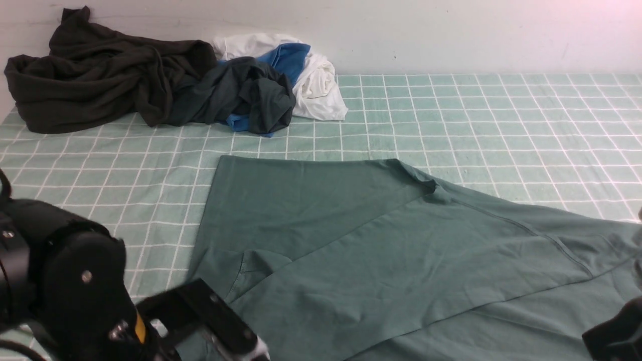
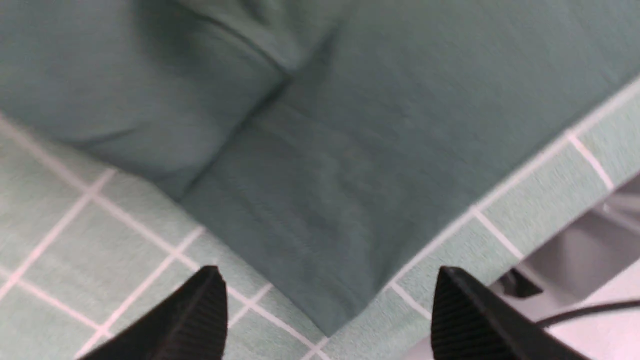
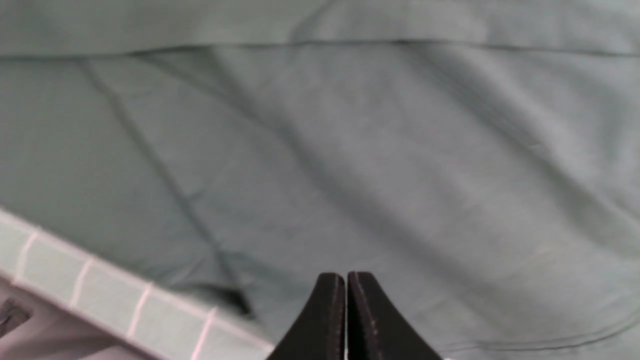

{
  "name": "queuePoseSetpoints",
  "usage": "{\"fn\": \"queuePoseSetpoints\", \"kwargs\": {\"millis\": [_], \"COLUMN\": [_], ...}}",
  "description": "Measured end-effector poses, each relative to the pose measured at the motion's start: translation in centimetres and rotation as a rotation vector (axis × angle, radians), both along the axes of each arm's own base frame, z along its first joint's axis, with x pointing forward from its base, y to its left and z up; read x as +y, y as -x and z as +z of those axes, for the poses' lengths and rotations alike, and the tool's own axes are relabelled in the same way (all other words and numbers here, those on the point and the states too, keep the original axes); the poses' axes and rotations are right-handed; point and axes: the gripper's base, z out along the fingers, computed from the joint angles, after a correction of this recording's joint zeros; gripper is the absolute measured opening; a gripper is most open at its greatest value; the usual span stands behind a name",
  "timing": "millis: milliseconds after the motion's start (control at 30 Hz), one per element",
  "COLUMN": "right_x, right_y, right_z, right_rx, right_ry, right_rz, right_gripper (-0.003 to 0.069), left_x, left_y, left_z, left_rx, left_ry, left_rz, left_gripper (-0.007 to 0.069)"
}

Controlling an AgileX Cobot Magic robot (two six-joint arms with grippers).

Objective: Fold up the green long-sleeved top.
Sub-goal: Use the left arm to drag and drop the cuff onto the cuff closest to the left arm, then use both arms simultaneously to clamp the lower edge of the clothing fabric

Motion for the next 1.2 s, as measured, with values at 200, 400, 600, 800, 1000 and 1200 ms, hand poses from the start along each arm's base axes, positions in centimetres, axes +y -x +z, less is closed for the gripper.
{"fn": "queuePoseSetpoints", "kwargs": {"millis": [200, 400, 600, 800, 1000, 1200], "right_x": [0.4, 0.4, 0.4, 0.4, 0.3, 0.7], "right_y": [0.2, 0.2, 0.1, 0.1, 0.1, 0.3], "right_z": [0.1, 0.1, 0.1, 0.1, 0.1, 0.0], "right_rx": [-0.001, -0.005, -0.014, -0.014, -0.024, -0.05], "right_ry": [-0.023, -0.022, -0.024, -0.024, -0.012, 0.016], "right_rz": [0.068, 0.071, 0.067, 0.068, 0.092, 0.209], "right_gripper": [0.0, 0.0, 0.0, 0.0, 0.0, 0.0], "left_x": [-1.7, -2.2, -2.3, -2.3, -2.4, -2.5], "left_y": [3.2, 3.4, 2.8, 2.6, 2.5, 2.4], "left_z": [-3.7, -5.9, -6.2, -6.3, -6.2, -5.0], "left_rx": [-0.015, -0.035, -0.066, -0.087, -0.089, -0.086], "left_ry": [-0.033, -0.064, -0.091, -0.111, -0.112, -0.121], "left_rz": [-0.346, -0.433, -0.412, -0.295, -0.224, -0.194], "left_gripper": [0.0503, 0.05, 0.0402, 0.0218, 0.003, 0.0006]}}
